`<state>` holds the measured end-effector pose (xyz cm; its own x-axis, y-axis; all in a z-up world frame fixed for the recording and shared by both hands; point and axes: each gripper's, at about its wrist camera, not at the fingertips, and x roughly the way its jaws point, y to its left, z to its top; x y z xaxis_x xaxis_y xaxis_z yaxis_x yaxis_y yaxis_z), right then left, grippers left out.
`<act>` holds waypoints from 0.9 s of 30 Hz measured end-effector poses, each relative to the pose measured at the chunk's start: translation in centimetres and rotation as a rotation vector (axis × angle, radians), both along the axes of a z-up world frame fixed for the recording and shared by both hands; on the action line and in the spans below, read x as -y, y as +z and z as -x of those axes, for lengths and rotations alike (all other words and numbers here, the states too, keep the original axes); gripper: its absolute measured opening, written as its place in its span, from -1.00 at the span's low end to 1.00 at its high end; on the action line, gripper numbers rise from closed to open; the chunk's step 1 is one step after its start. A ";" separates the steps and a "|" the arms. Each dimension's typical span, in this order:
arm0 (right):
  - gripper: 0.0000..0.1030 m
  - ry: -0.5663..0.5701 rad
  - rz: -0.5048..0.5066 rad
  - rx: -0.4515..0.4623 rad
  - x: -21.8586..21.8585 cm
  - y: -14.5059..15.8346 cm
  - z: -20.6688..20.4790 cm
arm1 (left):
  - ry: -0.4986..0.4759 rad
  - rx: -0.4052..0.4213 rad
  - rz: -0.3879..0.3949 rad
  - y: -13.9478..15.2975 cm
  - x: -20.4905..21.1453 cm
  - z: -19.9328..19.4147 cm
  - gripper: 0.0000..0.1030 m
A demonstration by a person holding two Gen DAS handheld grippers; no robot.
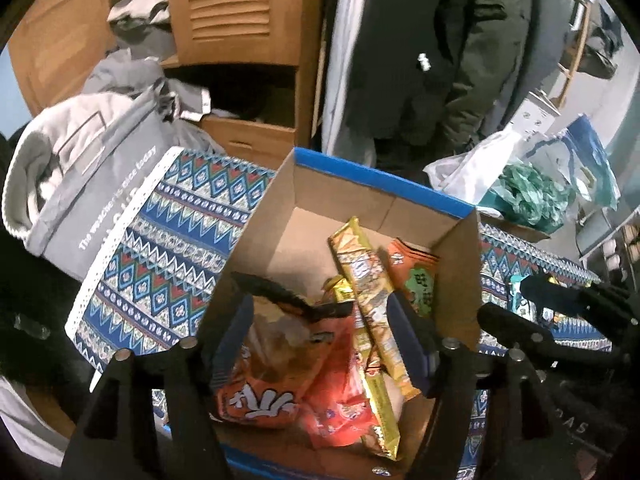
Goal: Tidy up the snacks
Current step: 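Move both open tools back to the snacks on the tablecloth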
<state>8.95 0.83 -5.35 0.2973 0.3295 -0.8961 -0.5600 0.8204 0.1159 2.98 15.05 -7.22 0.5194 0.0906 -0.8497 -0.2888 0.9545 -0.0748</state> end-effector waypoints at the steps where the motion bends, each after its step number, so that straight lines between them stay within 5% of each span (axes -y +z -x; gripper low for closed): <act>1: 0.04 -0.006 -0.002 0.002 0.4 0.1 -0.1 | -0.007 0.008 -0.005 0.2 0.4 0.0 0.37; 11: 0.20 -0.118 -0.014 0.015 6.0 0.5 -1.3 | -0.098 0.056 -0.034 1.5 4.8 -0.8 0.38; 27: 0.34 -0.274 -0.025 0.012 14.9 0.0 -2.2 | -0.256 0.017 -0.013 1.4 13.1 -2.1 0.51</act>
<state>11.11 -14.03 -5.36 0.3887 0.2571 -0.8848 -0.3192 0.9384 0.1325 5.05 1.97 -5.79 0.5408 -0.0345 -0.8405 -0.0368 0.9972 -0.0647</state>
